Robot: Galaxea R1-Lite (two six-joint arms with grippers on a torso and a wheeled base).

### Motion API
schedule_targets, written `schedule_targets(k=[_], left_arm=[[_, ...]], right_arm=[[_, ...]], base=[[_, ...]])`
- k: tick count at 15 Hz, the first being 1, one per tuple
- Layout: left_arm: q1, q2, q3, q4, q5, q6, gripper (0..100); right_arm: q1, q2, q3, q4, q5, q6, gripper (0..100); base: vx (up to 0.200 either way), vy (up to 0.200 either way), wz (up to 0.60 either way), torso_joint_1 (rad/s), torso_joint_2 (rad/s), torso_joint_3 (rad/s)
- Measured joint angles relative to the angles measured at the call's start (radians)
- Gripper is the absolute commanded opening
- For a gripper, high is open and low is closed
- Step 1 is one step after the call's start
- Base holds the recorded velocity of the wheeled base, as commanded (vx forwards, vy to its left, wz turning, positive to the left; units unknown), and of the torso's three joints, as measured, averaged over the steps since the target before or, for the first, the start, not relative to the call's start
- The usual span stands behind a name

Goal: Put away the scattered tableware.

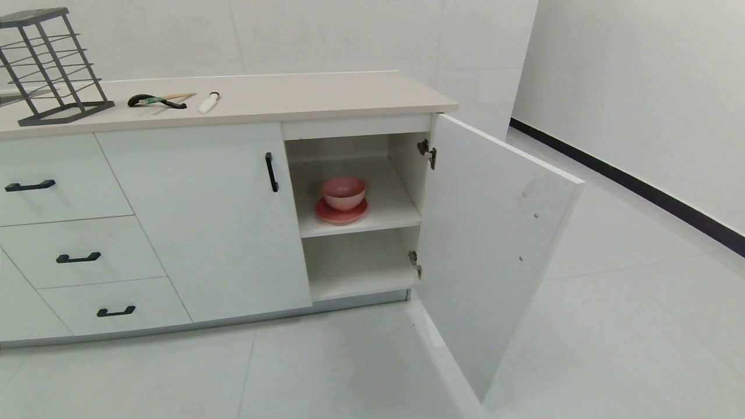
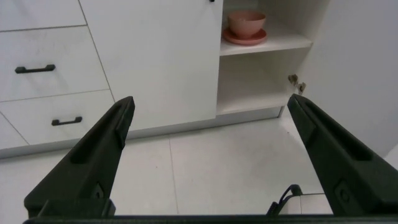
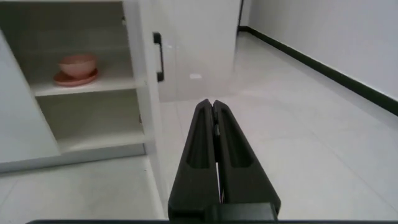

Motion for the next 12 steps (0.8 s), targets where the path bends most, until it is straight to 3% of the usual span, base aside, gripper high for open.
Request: schedule_targets(k=[3, 5, 9, 12], left_arm=[[0.002, 0.000, 0.000, 0.000, 0.000, 0.001, 100], [0.002, 0.000, 0.000, 0.001, 0.000, 0.000, 100], [0.000, 0.000, 0.000, 0.001, 0.000, -0.001, 100], [0.002, 0.000, 0.000, 0.000, -0.002, -0.001, 100]], right_arm=[[-0.009, 0.201, -0.129, -0.031, 0.099, -0.029, 0], [-0.011, 0.378, -0.195, -0.086, 0.141, -0.060, 0], [-0.010, 0.778, -0.261, -0.319, 0.202, -0.100, 0], [-0.003, 1.039, -0.274, -0.522, 0.304, -0.120, 0]], base=[[0.000, -0.200, 0.00, 0.002, 0.00, 0.004], [0.000, 0.000, 0.00, 0.000, 0.00, 0.000], [0.000, 0.000, 0.00, 0.000, 0.00, 0.000], [0.000, 0.000, 0.00, 0.000, 0.00, 0.000]])
